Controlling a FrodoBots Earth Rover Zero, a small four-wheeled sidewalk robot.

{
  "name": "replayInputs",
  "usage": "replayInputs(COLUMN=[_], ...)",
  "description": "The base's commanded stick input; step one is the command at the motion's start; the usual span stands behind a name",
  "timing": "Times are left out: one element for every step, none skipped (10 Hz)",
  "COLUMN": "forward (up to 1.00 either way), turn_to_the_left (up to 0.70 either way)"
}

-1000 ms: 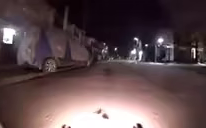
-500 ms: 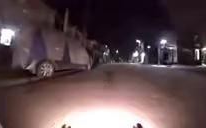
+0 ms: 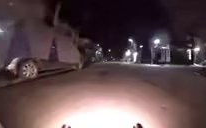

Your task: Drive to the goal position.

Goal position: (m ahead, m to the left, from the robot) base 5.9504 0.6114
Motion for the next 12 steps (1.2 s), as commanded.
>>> replayInputs(forward=[0.85, 0.85, 0.85, 0.85, 0.85, 0.85, 0.85, 0.85, 0.85, 0.85, 0.85, 0.85], turn_to_the_left=[0.00, 0.00, 0.00, 0.00, 0.00, -0.22, -0.34, -0.21, -0.01, 0.00, 0.00, 0.00])
